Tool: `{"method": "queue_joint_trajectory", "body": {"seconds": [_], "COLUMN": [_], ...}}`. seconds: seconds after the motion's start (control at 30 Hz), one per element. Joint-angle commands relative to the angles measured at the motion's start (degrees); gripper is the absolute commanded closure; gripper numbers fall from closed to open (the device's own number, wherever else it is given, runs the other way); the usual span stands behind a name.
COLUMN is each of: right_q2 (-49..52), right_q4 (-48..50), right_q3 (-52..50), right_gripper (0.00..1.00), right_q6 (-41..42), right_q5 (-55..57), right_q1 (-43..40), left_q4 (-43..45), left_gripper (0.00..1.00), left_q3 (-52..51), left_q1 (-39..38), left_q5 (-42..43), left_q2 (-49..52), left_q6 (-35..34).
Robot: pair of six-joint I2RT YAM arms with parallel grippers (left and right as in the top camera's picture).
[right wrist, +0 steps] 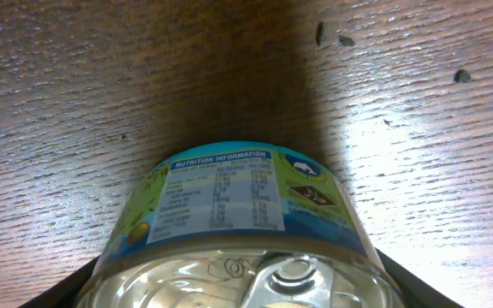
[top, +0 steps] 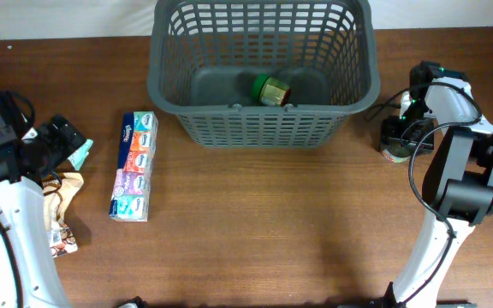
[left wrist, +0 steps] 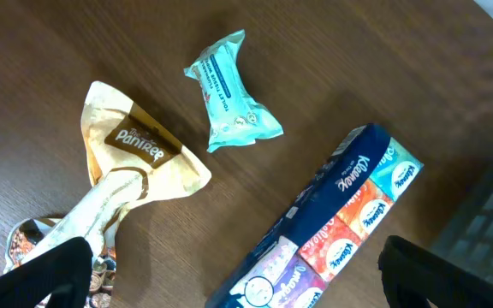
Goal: Pack container
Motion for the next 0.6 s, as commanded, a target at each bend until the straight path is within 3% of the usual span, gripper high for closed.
{"method": "queue_joint_trajectory", "body": {"seconds": [0.0, 0.1, 0.33, 0.57], "right_q2": [1.0, 1.0, 1.0, 1.0], "right_q4": [0.0, 0.0, 0.0, 0.0], "right_q3": [0.1, 0.1, 0.1, 0.1], "right_gripper": [0.28, 0.34, 0.34, 0.44], "right_q6": [0.5, 0.5, 0.5, 0.7], "right_q5": [1.5, 1.5, 1.5, 1.5], "right_q1": [-0.2, -0.2, -0.2, -0.2], "left_q4": [0.0, 0.0, 0.0, 0.0], "left_gripper": [0.0, 0.0, 0.0, 0.0], "left_q3": [0.8, 0.8, 0.8, 0.8], "left_q1": [0.3, 0.3, 0.3, 0.3], "left_q5": [-0.4, -0.4, -0.4, -0.4], "left_q2": [0.0, 0.0, 0.0, 0.0], "left_q6": [0.5, 0.5, 0.5, 0.5]}}
